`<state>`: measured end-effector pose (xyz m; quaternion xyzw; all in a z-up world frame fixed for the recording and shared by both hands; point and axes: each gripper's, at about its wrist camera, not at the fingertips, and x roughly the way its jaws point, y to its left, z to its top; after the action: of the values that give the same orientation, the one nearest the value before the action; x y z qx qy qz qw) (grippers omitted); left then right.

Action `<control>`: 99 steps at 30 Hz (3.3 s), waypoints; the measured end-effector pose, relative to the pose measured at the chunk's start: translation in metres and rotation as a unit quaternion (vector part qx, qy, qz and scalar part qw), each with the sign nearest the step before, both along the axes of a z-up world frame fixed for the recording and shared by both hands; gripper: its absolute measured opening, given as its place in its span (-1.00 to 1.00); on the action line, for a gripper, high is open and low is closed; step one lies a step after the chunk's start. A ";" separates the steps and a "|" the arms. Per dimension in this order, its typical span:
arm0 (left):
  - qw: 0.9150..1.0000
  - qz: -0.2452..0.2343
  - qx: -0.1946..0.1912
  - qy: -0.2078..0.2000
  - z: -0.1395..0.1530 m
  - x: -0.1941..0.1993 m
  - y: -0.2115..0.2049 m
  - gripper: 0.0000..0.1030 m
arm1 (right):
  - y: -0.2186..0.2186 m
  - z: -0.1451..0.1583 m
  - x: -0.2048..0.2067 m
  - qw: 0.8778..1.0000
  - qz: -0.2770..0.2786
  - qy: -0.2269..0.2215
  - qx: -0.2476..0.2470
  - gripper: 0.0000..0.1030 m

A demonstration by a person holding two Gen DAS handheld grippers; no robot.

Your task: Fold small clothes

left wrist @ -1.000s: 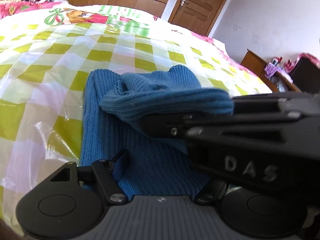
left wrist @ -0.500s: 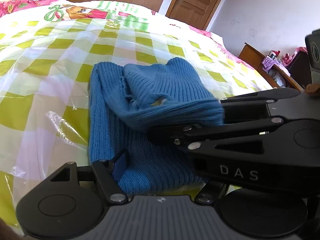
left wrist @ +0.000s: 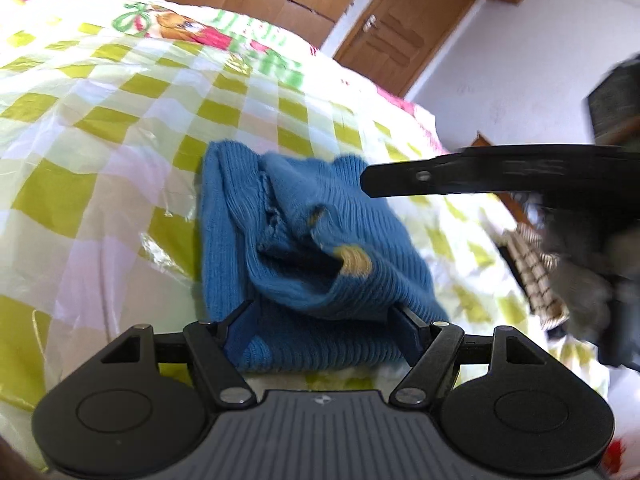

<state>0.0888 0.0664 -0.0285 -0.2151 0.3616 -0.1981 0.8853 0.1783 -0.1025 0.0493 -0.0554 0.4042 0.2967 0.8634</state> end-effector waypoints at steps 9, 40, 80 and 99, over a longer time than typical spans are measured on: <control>1.000 0.005 -0.011 0.010 0.003 0.012 -0.013 0.64 | 0.002 -0.027 0.074 0.994 -0.075 0.082 0.021 -0.01; 1.000 0.005 0.028 -0.013 -0.002 0.011 -0.029 -0.15 | 0.056 -0.049 0.085 0.989 -0.088 0.101 -0.055 0.35; 0.992 0.118 0.044 -0.021 0.028 -0.033 0.025 0.02 | 0.030 -0.005 0.039 0.993 -0.070 0.006 0.093 -0.35; 0.965 0.153 0.212 -0.020 -0.019 0.072 -0.014 0.47 | -0.081 -0.075 -0.008 0.985 -0.151 0.018 0.087 -0.07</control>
<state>0.1612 0.0525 -0.0472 -0.0712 0.3399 0.0163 0.9376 0.1699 -0.1837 -0.0256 0.0872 0.3964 0.1979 0.8922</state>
